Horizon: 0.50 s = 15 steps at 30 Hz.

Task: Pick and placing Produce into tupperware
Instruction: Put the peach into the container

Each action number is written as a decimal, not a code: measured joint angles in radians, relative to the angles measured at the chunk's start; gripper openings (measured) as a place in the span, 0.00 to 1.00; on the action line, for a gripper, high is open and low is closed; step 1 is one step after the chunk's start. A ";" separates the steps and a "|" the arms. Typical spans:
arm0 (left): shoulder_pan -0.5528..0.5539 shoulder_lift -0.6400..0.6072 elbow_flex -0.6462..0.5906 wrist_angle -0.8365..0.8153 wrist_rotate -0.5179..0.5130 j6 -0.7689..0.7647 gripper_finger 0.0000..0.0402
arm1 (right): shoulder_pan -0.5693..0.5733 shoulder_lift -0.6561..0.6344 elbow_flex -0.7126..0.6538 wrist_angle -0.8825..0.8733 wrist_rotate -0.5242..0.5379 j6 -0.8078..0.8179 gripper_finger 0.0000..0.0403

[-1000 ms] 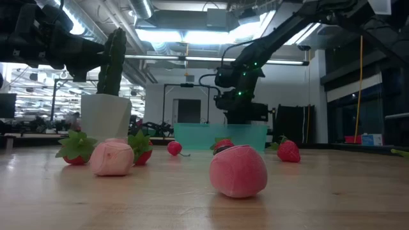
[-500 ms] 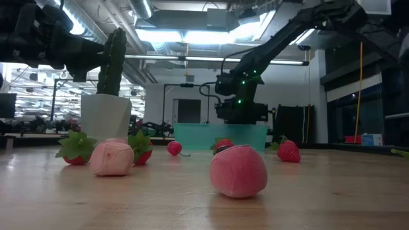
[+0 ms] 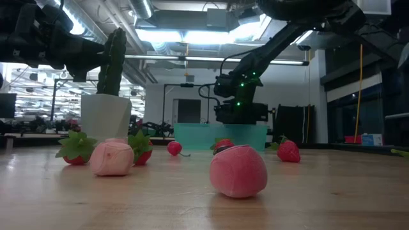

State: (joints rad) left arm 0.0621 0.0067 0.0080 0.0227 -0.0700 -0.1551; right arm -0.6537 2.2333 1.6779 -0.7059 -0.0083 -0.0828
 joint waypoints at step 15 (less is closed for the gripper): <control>0.000 0.000 0.000 0.000 0.000 0.000 0.45 | -0.001 -0.022 -0.002 -0.037 0.014 0.007 0.59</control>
State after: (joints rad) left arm 0.0623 0.0065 0.0079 0.0227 -0.0700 -0.1551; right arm -0.6544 2.2116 1.6764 -0.7431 0.0053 -0.0759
